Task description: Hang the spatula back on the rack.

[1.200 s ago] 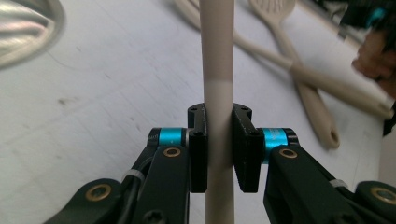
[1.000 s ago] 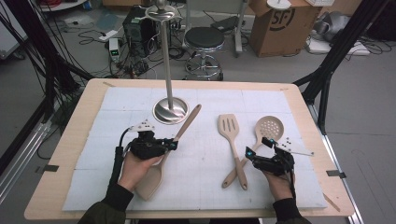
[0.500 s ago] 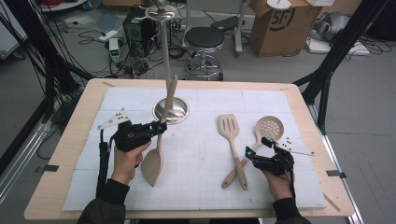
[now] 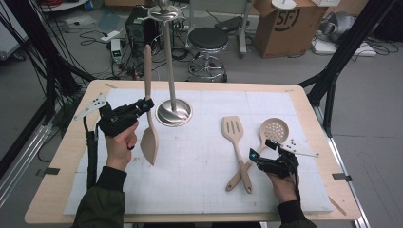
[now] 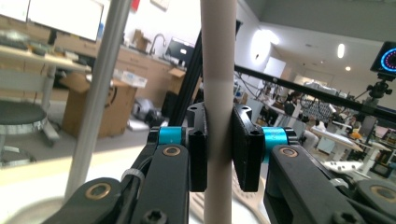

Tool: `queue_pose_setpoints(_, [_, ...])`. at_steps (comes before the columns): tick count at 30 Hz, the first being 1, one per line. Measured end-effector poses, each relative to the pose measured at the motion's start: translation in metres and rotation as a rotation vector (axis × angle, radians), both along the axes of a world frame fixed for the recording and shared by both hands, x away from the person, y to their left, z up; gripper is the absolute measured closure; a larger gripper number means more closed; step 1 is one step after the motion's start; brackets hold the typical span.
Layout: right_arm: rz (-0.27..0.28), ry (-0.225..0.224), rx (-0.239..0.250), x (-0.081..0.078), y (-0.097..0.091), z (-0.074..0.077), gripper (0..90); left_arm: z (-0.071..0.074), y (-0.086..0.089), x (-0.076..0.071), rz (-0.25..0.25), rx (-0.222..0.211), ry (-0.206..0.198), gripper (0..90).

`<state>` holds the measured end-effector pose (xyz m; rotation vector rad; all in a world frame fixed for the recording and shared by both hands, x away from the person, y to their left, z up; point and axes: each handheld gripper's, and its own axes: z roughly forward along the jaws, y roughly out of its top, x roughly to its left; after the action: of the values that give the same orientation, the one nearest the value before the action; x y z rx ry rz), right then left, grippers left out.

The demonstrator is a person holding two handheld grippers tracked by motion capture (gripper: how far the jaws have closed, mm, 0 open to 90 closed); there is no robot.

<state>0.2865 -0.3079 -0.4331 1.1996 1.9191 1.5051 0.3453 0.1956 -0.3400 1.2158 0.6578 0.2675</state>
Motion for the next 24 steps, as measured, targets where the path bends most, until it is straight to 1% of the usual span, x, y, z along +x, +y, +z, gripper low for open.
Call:
queue_pose_setpoints(1, [0.002, -0.003, 0.002, 0.000, 0.000, 0.000, 15.4, 0.002, -0.001, 0.002, -0.001, 0.003, -0.013, 78.1])
queue_pose_setpoints(2, [0.003, -0.011, 0.000, 0.001, 0.000, -0.001, 15.3, 0.005, -0.001, 0.005, -0.001, 0.015, -0.025, 78.1])
queue_pose_setpoints(3, [0.004, -0.010, -0.002, 0.001, 0.001, -0.001, 15.4, 0.008, -0.002, 0.007, 0.010, 0.021, -0.038, 78.1])
queue_pose_setpoints(4, [0.001, -0.018, -0.008, 0.002, 0.001, -0.002, 15.4, 0.010, -0.001, 0.009, 0.011, 0.020, -0.044, 78.1])
queue_pose_setpoints(6, [-0.003, -0.014, -0.006, 0.003, 0.002, -0.002, 15.4, 0.013, 0.002, 0.013, 0.020, 0.013, -0.057, 78.1])
queue_pose_setpoints(8, [-0.004, -0.017, -0.008, 0.003, 0.002, -0.002, 15.4, 0.015, 0.005, 0.018, 0.029, -0.009, -0.055, 78.1])
queue_pose_setpoints(9, [-0.005, -0.020, -0.010, 0.003, 0.002, -0.002, 15.4, 0.016, 0.007, 0.022, 0.033, -0.011, -0.051, 78.1])
queue_pose_setpoints(10, [-0.004, -0.023, -0.012, 0.003, 0.002, -0.003, 15.4, 0.016, 0.008, 0.026, 0.049, -0.012, -0.046, 78.1])
queue_pose_setpoints(12, [-0.005, -0.018, -0.019, 0.005, 0.002, -0.004, 15.4, 0.017, 0.012, 0.034, 0.052, -0.037, -0.037, 78.1])
queue_pose_setpoints(14, [-0.007, -0.010, -0.016, 0.005, 0.002, -0.004, 15.4, 0.019, 0.015, 0.040, 0.059, -0.050, -0.042, 78.1])
queue_pose_setpoints(15, [-0.006, -0.014, -0.019, 0.005, 0.001, -0.004, 15.6, 0.021, 0.016, 0.043, 0.055, -0.052, -0.043, 78.1])
queue_pose_setpoints(16, [-0.008, -0.014, -0.015, 0.004, 0.001, -0.004, 16.0, 0.023, 0.016, 0.046, 0.058, -0.046, -0.047, 78.1])
queue_pose_setpoints(19, [-0.011, -0.015, -0.014, 0.005, 0.000, -0.005, 16.2, 0.031, 0.015, 0.054, 0.060, -0.008, -0.039, 78.1])
queue_pose_setpoints(20, [-0.014, -0.016, -0.013, 0.005, 0.000, -0.005, 16.2, 0.033, 0.016, 0.055, 0.068, -0.006, -0.039, 78.1])
queue_pose_setpoints(23, [-0.013, -0.013, -0.013, 0.005, 0.000, -0.005, 16.2, 0.034, 0.020, 0.060, 0.069, -0.024, -0.038, 78.1])
queue_pose_setpoints(24, [-0.012, -0.015, -0.015, 0.005, -0.001, -0.005, 16.3, 0.034, 0.021, 0.061, 0.069, -0.019, -0.038, 78.1])
